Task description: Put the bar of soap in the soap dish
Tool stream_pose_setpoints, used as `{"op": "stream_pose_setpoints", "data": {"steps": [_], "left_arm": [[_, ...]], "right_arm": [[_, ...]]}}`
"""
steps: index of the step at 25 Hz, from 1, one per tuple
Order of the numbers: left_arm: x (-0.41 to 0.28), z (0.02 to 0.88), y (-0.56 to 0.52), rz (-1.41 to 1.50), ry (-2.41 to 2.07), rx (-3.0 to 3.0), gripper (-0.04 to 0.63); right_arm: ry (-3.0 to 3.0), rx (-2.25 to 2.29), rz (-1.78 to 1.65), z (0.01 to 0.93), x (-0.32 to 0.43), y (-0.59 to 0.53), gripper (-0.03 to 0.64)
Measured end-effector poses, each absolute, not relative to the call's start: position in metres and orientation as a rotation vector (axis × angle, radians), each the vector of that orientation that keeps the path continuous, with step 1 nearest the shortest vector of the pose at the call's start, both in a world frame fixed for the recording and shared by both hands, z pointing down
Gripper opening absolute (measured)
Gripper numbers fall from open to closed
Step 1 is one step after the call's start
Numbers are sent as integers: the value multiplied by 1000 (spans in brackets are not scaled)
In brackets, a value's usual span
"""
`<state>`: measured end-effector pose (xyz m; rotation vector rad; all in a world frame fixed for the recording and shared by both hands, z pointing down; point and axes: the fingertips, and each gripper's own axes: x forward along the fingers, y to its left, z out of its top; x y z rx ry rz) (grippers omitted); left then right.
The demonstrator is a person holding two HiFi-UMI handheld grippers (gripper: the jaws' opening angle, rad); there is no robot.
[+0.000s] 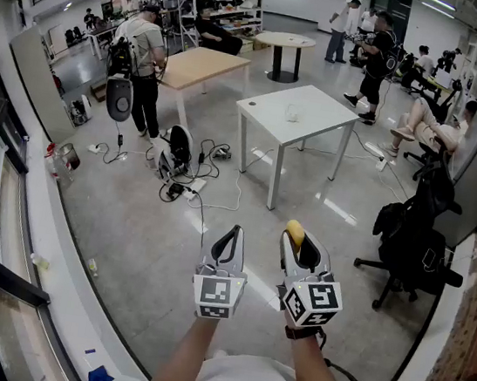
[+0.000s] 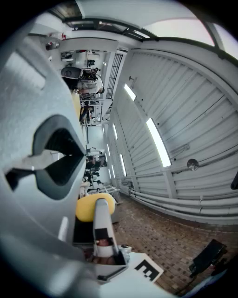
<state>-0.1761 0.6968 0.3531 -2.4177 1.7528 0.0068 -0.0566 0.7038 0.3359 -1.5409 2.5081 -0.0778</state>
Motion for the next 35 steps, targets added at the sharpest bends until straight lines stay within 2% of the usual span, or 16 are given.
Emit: {"op": "stream_pose_setpoints", "data": {"steps": [12, 21, 29, 35], "left_arm": [[-173, 371, 707, 31, 1867, -2445, -2], [-109, 361, 723, 220, 1710, -2574, 0], [-88, 393, 712, 106, 1685, -2608, 0], [-84, 398, 646, 28, 1680, -2598, 0]], "right_arm": [[2508, -1549, -178, 360, -33, 717, 124], [2485, -1566, -199, 370, 9, 729, 126], [2556, -1466, -203, 393, 7, 721, 126], [2549, -1526, -223, 406, 18, 663, 126]]}}
